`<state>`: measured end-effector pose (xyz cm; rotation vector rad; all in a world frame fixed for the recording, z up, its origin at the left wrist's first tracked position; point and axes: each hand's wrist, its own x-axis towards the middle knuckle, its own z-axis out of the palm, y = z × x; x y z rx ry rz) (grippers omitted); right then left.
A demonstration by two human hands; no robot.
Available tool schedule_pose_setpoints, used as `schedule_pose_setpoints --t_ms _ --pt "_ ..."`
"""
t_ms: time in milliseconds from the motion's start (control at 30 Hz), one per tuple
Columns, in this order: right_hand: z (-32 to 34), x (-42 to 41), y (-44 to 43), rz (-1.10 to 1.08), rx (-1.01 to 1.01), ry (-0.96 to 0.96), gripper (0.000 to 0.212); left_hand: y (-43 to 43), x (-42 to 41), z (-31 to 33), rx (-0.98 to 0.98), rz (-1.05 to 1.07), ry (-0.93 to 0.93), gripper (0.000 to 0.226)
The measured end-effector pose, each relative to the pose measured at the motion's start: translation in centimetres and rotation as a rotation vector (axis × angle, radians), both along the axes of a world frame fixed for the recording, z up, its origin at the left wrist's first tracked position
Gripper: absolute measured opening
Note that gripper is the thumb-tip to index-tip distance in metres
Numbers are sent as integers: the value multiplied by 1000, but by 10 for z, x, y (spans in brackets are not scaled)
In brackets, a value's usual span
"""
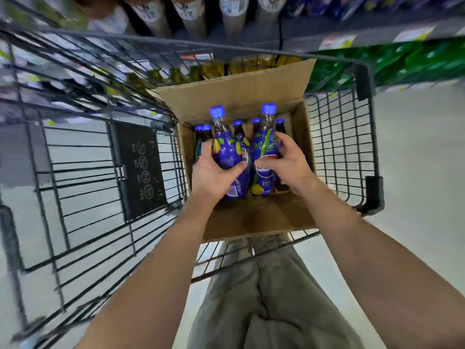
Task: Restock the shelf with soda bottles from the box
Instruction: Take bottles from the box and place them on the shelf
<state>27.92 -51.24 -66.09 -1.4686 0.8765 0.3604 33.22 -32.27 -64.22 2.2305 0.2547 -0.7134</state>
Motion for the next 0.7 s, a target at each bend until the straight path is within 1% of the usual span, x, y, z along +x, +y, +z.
schedule_pose_setpoints --t_ms 100,167,267,333,433,533,600,700 --pt "54 1 -4 12 -63 -74 78 4 6 47 -14 -106 -140 84" --pt "90 2 -5 53 -132 -131 81 5 11 78 -51 -149 -211 78" --pt "139 2 -10 77 -210 -216 94 2 14 121 -163 -197 -242 75" --pt "169 1 -13 82 -249 -256 89 -2 15 144 -224 -231 -283 75" --pt "211 -5 -20 57 -321 -339 81 -12 14 180 -253 -312 -376 81" --pt "251 -13 -36 17 -372 -404 81 -26 10 216 -303 -388 -464 95" --pt "278 -21 -49 6 -397 -438 85 -38 8 240 -368 -416 -459 103" --pt "313 -36 -72 -13 -444 -504 85 -63 5 273 -447 -431 -504 97"
